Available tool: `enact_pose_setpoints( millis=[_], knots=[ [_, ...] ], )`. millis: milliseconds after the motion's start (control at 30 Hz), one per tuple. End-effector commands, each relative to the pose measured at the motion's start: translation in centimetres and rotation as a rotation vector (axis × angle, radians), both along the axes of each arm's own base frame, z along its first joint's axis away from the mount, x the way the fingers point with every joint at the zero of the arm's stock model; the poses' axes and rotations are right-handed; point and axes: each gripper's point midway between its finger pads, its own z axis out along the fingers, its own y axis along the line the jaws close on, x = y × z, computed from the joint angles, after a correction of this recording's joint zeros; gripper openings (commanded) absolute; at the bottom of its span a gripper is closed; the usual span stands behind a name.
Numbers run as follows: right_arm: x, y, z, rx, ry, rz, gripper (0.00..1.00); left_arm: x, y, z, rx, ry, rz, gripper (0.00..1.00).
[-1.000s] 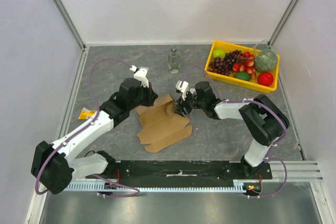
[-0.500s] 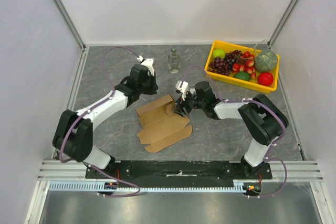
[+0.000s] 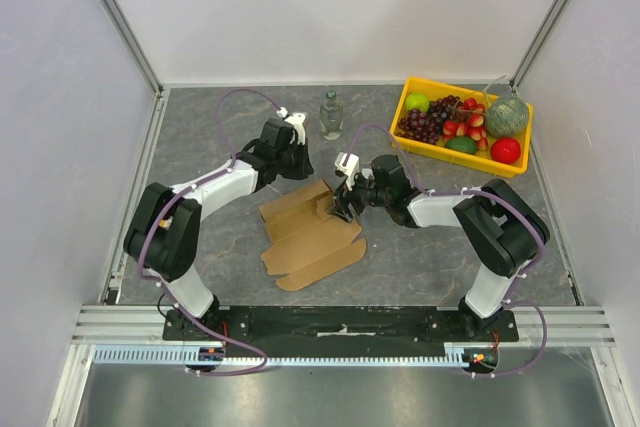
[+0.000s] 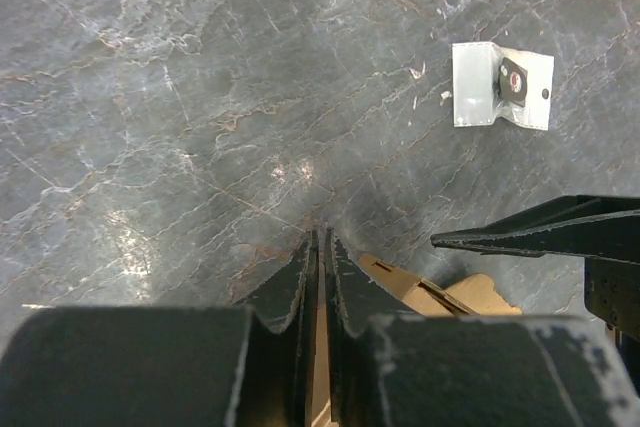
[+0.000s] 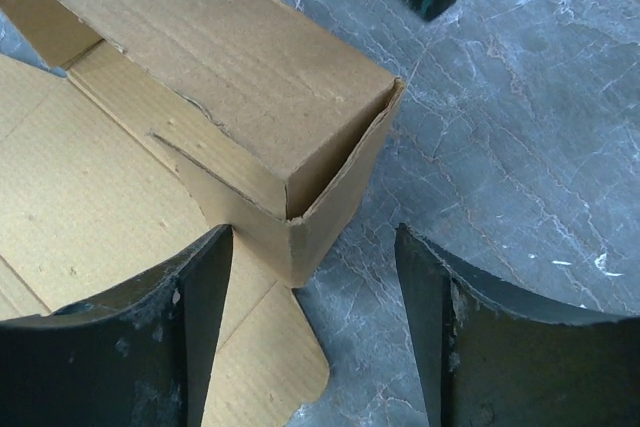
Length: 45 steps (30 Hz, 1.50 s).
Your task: Fold the paper box
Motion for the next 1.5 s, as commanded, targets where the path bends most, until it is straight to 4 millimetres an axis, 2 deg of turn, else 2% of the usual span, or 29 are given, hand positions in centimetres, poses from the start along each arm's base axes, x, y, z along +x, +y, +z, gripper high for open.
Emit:
enact_pose_setpoints(
  millis=[0, 267, 633, 1033, 1467],
  knots=[
    [1.6, 0.8, 1.5, 0.044, -0.069, -0.021, 0.74, 0.3, -1.8, 1.0, -0.057, -0.022, -0.092, 0.11],
    [2.3, 0.8, 1.5, 0.074, -0.078, -0.067, 0.74, -1.3, -2.6, -0.4, -0.083, 0.031, -0.133, 0.08],
    [3.0, 0.9, 1.2, 0.085, -0.083, -0.095, 0.75, -2.2, -2.9, -1.3, -0.087, 0.062, -0.147, 0.07],
    [4.2, -0.2, 1.3, 0.115, -0.100, -0.241, 0.70, -3.5, -2.3, -1.4, -0.099, 0.083, -0.122, 0.06],
    [4.7, 0.2, 1.5, 0.125, -0.124, -0.308, 0.61, -5.0, -2.5, -2.3, -0.115, 0.115, -0.123, 0.05]
  ],
)
